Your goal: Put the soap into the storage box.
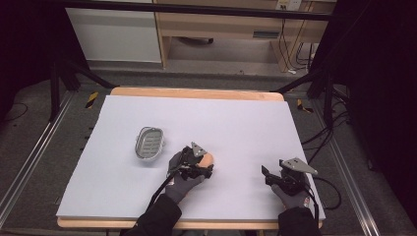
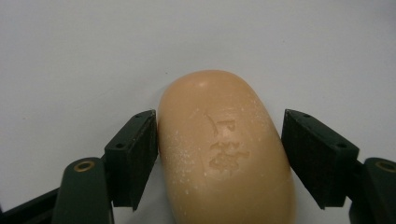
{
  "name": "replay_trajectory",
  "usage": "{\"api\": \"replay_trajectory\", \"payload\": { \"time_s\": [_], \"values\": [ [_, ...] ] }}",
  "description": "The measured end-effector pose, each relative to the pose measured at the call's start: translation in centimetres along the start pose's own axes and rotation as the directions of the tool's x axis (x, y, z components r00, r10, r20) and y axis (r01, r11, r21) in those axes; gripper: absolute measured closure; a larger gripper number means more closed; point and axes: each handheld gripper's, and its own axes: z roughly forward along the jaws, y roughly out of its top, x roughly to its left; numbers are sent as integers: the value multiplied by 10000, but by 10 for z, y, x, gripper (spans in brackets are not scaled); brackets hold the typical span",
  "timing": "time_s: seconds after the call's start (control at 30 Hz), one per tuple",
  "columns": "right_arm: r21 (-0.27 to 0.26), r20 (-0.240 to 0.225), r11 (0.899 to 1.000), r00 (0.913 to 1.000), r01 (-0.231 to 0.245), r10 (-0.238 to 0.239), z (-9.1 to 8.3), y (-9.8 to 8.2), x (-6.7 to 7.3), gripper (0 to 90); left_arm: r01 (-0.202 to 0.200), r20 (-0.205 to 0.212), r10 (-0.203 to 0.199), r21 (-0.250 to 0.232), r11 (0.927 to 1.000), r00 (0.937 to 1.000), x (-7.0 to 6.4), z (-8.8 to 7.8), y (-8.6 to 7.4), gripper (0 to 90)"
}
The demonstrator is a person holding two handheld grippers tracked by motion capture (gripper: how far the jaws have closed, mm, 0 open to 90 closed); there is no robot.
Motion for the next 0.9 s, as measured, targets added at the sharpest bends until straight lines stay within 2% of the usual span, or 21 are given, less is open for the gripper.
{"api": "replay_trajectory", "payload": {
  "time_s": [0.33, 0.53, 0.9],
  "values": [
    [0, -13, 10000, 10000, -1, 1, 0, 0, 0, 274, -8, -8, 8, 284, 9996, 10000, 0, 5, -1, 260],
    [19, 10, 10000, 10000, 32, -32, 0, 0, -1, 273, -83, -178, 89, 331, 9994, 9998, -2, 6, -1, 262],
    [27, 53, 10000, 10000, 61, -61, 1, -1, -2, 273, 70, -310, -54, 514, 9987, 9995, -2, 4, 0, 314]
  ]
}}
